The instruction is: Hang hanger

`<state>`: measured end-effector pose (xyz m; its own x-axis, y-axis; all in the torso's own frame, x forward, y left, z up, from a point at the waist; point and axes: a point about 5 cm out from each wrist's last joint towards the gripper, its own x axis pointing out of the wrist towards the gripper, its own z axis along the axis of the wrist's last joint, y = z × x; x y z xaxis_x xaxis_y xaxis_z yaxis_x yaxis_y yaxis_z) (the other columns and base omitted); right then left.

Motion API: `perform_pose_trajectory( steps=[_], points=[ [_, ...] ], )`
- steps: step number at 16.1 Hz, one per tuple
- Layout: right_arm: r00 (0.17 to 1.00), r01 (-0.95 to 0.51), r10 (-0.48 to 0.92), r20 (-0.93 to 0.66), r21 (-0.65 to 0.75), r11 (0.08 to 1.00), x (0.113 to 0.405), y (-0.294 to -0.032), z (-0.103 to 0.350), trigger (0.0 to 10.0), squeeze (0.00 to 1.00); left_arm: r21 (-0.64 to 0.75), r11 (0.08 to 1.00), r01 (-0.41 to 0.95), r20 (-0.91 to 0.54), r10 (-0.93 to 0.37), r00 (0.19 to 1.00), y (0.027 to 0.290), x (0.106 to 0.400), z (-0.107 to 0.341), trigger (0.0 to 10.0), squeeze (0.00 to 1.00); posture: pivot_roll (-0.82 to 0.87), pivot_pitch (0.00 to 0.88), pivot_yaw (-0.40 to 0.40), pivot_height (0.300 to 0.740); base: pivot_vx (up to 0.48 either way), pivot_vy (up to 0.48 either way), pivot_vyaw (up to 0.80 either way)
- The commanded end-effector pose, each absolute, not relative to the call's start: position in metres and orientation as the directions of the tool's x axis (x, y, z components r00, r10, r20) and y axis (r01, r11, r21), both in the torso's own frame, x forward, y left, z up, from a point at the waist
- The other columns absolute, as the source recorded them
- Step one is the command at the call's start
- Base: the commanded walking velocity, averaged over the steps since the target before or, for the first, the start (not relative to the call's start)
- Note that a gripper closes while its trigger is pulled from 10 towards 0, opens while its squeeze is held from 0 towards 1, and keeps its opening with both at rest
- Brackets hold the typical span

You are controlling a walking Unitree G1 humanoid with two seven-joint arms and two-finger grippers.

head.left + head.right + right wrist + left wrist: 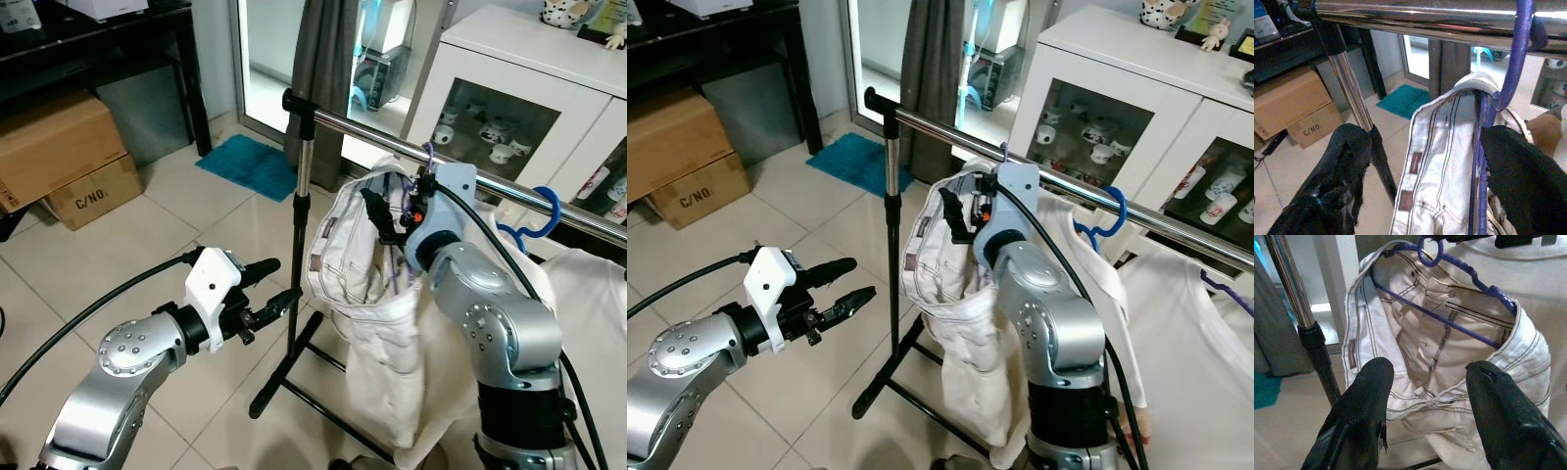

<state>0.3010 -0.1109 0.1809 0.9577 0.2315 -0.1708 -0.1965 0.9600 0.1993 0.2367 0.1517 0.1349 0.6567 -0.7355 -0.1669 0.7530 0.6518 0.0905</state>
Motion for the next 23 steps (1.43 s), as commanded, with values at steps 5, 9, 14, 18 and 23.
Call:
perform_pose_trajectory(
  steps=[5,9,14,18,23],
  points=[
    [0.944,-0.135,0.186,-0.272,0.195,0.971,0.304,-0.120,0.164,0.0,0.00,0.087,0.644,0.760,-0.170,-0.742,0.648,0.153,0.241,0.127,10.0,0.00,0.01,0.011,-0.074,0.740,0.000,0.000,0.00],
    [0.945,-0.113,0.161,-0.284,0.179,0.977,0.306,-0.121,0.163,0.0,0.00,0.079,0.636,0.767,-0.171,-0.750,0.639,0.153,0.242,0.116,10.0,0.00,0.01,0.000,-0.076,0.740,0.000,0.000,0.00],
    [0.945,-0.097,0.133,-0.299,0.132,0.986,0.313,-0.123,0.162,0.0,0.00,0.081,0.635,0.768,-0.172,-0.750,0.638,0.154,0.245,0.104,10.0,0.00,0.01,0.000,-0.086,0.740,0.000,0.000,0.00],
    [0.944,-0.074,0.095,-0.317,0.076,0.994,0.317,-0.127,0.160,10.0,0.00,0.089,0.630,0.771,-0.172,-0.753,0.635,0.155,0.246,0.100,10.0,0.00,0.01,0.000,-0.088,0.740,0.000,0.000,0.00],
    [0.944,-0.067,0.089,-0.318,0.079,0.995,0.311,-0.148,0.162,10.0,1.00,0.120,0.610,0.783,-0.138,-0.771,0.622,0.150,0.242,0.121,10.0,0.00,0.00,0.000,-0.086,0.740,0.000,0.000,0.00]
  ],
)
